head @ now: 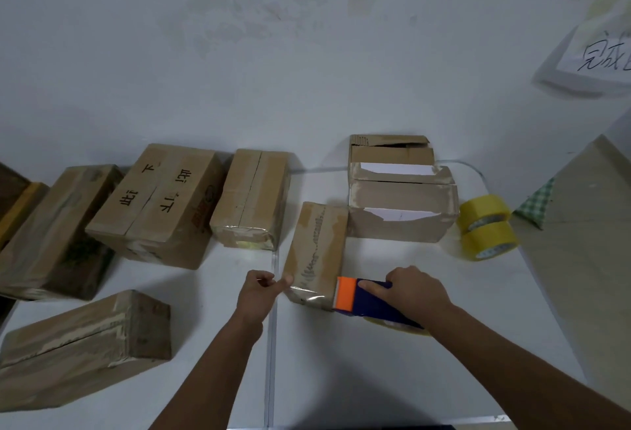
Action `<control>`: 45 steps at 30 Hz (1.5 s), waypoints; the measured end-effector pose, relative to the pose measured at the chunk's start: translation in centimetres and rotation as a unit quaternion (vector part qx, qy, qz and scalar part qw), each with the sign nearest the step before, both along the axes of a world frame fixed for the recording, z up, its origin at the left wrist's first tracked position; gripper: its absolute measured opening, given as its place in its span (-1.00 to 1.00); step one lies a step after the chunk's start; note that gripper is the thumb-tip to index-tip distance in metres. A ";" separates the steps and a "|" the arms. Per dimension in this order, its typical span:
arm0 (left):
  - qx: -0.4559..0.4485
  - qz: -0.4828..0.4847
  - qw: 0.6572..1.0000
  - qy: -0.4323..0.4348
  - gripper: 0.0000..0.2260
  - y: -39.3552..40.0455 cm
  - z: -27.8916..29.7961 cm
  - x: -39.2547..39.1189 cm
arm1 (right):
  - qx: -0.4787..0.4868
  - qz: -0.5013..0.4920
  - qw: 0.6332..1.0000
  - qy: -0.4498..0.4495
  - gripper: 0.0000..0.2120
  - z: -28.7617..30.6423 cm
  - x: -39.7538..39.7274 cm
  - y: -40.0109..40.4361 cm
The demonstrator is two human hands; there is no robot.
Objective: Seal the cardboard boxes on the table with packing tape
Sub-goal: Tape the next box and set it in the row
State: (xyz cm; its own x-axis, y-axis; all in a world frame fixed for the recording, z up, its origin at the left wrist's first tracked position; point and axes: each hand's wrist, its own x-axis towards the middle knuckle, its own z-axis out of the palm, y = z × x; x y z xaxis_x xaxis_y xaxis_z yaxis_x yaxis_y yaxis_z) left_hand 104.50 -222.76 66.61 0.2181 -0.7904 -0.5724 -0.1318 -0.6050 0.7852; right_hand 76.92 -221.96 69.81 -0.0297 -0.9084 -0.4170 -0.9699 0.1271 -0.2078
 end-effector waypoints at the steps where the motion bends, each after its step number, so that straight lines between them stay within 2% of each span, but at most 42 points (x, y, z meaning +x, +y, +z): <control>1: 0.002 0.001 1.000 0.004 -0.65 0.0 -0.2 0.0 | 0.005 -0.005 1.000 -0.001 -0.29 -0.1 0.0 0.1; 6: 0.011 0.001 1.000 0.012 -0.62 0.1 -0.8 0.5 | 0.017 -0.011 1.000 -0.007 -0.33 -0.1 0.3 -0.2; 9: -0.010 0.032 0.999 0.007 -0.77 0.2 -0.7 0.7 | 0.026 -0.016 1.000 0.001 -0.32 -0.1 0.3 -0.3; 13: -0.024 0.016 0.999 -0.015 -0.81 0.4 -0.5 1.6 | 0.031 -0.021 0.999 0.003 -0.35 0.0 0.6 0.1; 15: -0.037 -0.035 0.997 -0.054 -0.82 0.6 -0.4 2.2 | 0.034 -0.022 0.999 0.006 -0.37 0.1 0.6 0.4; 19: -0.081 -0.119 0.970 -0.195 -0.81 0.7 0.2 3.9 | 0.028 -0.022 0.999 0.012 -0.37 0.2 0.8 0.5; 23: -0.077 -0.068 0.966 -0.238 -0.62 1.0 0.6 5.2 | 0.022 -0.010 1.000 0.020 -0.39 0.4 0.5 0.5; 25: -0.184 -0.099 0.931 -0.299 -0.64 1.4 0.9 4.8 | 0.014 -0.007 1.000 0.024 -0.39 0.4 0.4 0.5; 28: -0.371 -0.282 0.822 -0.328 -0.62 2.1 1.0 2.6 | 0.011 -0.005 1.000 0.022 -0.40 0.3 0.7 0.4; 30: -0.408 -0.375 0.760 -0.340 -0.51 2.5 0.0 1.8 | 0.010 -0.002 1.000 0.024 -0.40 0.2 0.9 0.3; 31: -0.402 -0.397 0.746 -0.351 -0.43 2.7 -0.6 1.8 | 0.011 -0.004 1.000 0.023 -0.40 0.2 0.9 0.3; 33: -0.390 -0.416 0.727 -0.382 -0.36 2.2 -1.0 2.1 | 0.013 -0.010 1.000 0.019 -0.38 0.0 0.8 0.3; 36: -0.397 -0.450 0.698 -0.391 -0.47 0.5 0.2 2.0 | 0.017 -0.011 1.000 0.012 -0.36 -0.1 0.7 0.5; 38: -0.393 -0.459 0.702 -0.377 -0.52 -0.6 1.3 1.0 | 0.017 -0.010 1.000 0.011 -0.35 -0.1 0.7 0.6; 40: -0.354 -0.479 0.725 -0.347 -0.49 -1.7 2.0 -1.2 | 0.017 -0.013 1.000 0.011 -0.34 -0.1 0.6 0.6; 43: -0.286 -0.539 0.702 -0.368 -0.53 -3.2 1.6 -4.7 | 0.019 -0.016 1.000 0.007 -0.34 -0.1 0.5 0.4; 45: -0.272 -0.546 0.688 -0.393 -0.53 -3.6 0.3 -5.8 | 0.020 -0.018 1.000 0.003 -0.32 -0.1 0.3 0.3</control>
